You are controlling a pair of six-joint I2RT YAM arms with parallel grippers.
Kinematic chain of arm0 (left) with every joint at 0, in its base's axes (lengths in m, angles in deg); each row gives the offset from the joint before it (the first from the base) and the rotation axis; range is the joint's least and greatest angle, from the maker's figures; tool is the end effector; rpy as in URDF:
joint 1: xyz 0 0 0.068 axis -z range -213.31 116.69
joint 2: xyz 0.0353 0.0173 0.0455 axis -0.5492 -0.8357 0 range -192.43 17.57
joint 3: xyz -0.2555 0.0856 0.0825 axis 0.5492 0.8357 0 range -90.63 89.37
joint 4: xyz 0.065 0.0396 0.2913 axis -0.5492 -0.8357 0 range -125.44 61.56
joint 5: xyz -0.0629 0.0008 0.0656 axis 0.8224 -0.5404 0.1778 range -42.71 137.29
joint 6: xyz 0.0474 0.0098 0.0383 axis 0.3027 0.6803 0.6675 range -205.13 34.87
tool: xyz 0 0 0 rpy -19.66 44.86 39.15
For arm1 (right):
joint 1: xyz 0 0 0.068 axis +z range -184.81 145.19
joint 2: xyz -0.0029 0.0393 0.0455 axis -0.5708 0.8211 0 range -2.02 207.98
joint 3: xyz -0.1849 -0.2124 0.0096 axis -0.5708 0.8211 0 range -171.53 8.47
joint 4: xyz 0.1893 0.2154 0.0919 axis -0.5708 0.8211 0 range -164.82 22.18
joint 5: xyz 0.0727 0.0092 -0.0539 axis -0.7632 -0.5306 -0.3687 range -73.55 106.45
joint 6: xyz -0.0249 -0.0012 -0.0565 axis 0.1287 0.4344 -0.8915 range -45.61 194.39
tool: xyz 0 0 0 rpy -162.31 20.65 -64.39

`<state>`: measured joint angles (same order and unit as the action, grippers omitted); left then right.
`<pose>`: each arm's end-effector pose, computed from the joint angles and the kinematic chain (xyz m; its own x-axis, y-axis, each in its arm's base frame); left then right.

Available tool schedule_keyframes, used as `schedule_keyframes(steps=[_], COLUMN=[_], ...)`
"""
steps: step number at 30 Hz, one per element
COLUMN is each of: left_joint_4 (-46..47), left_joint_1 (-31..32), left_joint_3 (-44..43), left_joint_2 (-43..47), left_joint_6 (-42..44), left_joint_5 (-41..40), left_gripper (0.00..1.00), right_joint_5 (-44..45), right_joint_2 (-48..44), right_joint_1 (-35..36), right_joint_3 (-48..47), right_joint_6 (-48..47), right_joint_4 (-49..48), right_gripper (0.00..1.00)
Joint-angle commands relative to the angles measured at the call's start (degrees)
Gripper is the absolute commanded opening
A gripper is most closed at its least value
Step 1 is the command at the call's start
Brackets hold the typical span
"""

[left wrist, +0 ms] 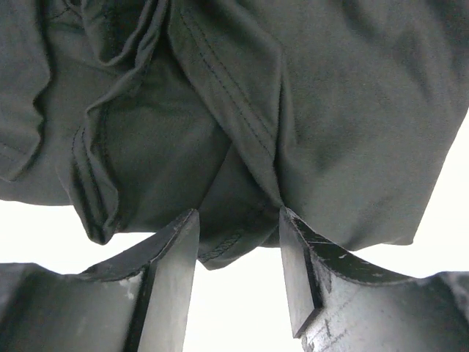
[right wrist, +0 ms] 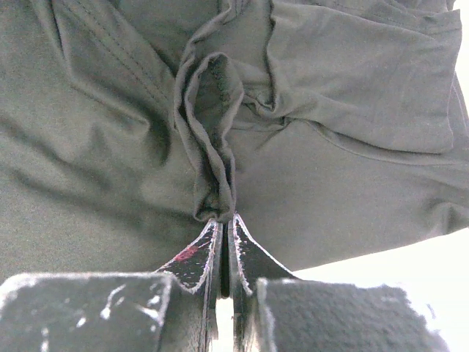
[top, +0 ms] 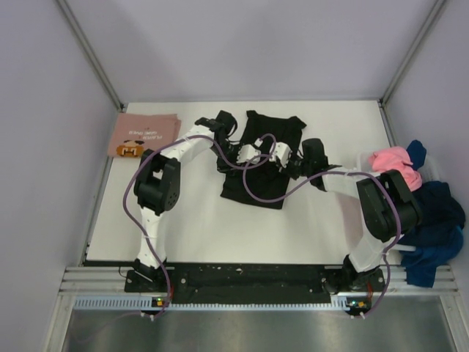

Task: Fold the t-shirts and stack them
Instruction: Fold the folded rectangular tshirt in 1/3 of the way

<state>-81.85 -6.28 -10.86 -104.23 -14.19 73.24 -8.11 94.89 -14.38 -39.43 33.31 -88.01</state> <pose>0.4209 -0.2377 0.1842 0.2009 0.8516 -0.4841 0.9796 -0.1703 0.1070 0.3502 0.1510 0.1394 0.0028 -0.6368 -0.7710 -0.8377 0.4196 -0.3496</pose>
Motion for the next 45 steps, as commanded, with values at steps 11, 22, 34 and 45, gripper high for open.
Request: schedule_keyframes(steps=[11, 22, 34, 45], left_joint_4=[-9.2, 5.2, 9.6, 18.9], left_joint_1=[1.6, 2.1, 2.4, 2.6], left_joint_3=[-1.6, 1.3, -1.4, -3.9], left_joint_2=[0.7, -0.5, -0.1, -1.9], left_joint_6=[10.3, 1.8, -4.6, -11.4], left_joint_5=[6.6, -2.7, -4.2, -11.1], left_gripper=[0.5, 0.26, 0.0, 0.0], right_joint_5=[1.1, 0.8, 2.8, 8.6], right_joint_2=[-1.1, -1.3, -0.7, 2.7], right_joint_1=[-0.8, -0.9, -0.8, -1.8], right_joint_3=[-1.6, -1.3, -1.8, -3.3], right_joint_6=[1.5, 1.5, 1.9, 3.5], right_joint_4=[0.2, 0.0, -1.1, -4.7], right_gripper=[0.02, 0.02, 0.01, 0.0])
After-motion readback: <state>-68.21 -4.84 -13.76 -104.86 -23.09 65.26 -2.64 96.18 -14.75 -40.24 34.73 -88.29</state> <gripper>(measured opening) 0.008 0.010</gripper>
